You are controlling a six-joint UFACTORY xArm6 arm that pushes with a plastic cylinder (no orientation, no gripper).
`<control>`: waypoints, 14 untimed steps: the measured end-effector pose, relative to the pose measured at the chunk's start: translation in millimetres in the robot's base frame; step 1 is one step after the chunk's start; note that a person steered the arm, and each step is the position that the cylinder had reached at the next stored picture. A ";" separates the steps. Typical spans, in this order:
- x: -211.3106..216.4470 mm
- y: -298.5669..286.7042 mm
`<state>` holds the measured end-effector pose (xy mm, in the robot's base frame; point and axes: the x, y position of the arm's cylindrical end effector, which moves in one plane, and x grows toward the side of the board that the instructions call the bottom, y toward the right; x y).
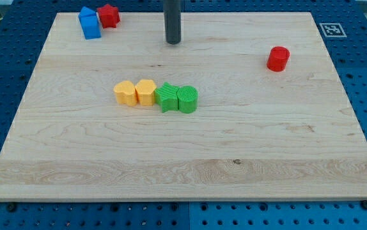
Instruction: Place your hand above the red circle
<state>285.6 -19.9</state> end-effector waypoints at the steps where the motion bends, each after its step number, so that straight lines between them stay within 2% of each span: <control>1: 0.0 8.8; 4: 7.2 53.4; 6: 65.0 65.4; 8: 103.3 66.9; 10: 100.8 72.1; 12: 47.7 101.3; 14: 45.3 105.8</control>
<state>330.9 85.9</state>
